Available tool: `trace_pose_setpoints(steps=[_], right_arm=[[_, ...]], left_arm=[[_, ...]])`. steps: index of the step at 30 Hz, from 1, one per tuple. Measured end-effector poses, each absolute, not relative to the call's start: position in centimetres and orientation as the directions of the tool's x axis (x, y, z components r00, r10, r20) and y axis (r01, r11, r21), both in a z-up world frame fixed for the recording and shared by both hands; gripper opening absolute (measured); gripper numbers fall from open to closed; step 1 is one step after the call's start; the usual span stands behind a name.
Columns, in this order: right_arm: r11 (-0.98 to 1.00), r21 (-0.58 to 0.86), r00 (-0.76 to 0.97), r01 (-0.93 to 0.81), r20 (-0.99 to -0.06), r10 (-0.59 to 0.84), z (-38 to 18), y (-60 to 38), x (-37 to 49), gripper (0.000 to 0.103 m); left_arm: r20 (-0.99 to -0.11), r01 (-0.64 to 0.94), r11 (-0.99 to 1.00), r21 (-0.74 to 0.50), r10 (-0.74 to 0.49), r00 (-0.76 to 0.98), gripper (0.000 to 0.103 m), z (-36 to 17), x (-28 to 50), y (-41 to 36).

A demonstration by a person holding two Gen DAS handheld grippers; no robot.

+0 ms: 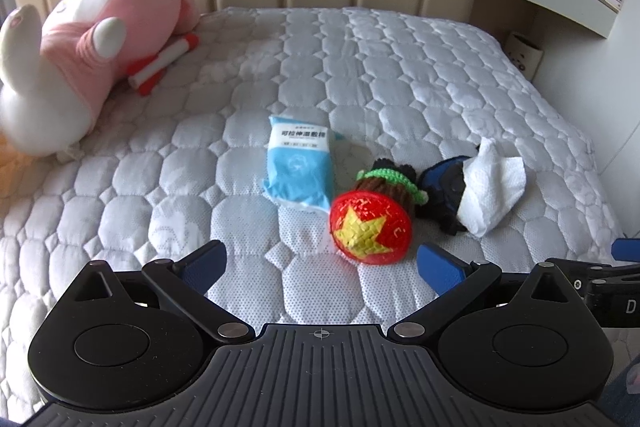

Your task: Organize soft objects

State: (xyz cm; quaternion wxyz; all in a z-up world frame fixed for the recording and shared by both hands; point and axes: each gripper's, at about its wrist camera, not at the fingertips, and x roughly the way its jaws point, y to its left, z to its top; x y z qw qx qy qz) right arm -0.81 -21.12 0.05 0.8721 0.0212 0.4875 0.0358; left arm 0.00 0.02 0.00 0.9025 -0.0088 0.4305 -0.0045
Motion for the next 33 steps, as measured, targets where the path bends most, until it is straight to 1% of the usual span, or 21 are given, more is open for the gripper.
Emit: trace_pose_setpoints(steps=[8,12,18,29,33], right_arm=[[0.997,0.071,0.525,-0.041,-0.847,0.081,-0.1,-21.1,-0.9,0.103],[0.997,0.070,0.523,-0.039,-0.848,0.080,0.0,-21.2,-0.9,0.103],[0.997,0.060,0.521,-0.042,-0.850,0.074,0.1,-21.0,-0.9,0.103],[0.997,0.065,0.525,-0.049,-0.847,0.081,0.4,-20.9,-0.8,0.103],[0.996,0.067,0.522,-0.052,-0.849,0.084,0.0,-21.0,-0.3,0.103]], left_arm=[[-0.787,-0.001,0.995,-0.097,-0.076,0.612,0.103,-0.2,-0.1,1.8],[-0.799,-0.008,0.999,-0.037,-0.025,0.600,0.103,-0.4,0.2,-0.1],[-0.808,0.014,1.000,-0.017,-0.022,0.588,0.103,-0.9,0.1,-0.8],[-0.817,-0.008,0.998,-0.068,-0.051,0.575,0.103,-0.8,0.0,0.0],[-0.817,-0.001,0.998,-0.064,-0.052,0.574,0.103,-0.6,0.1,-0.3]])
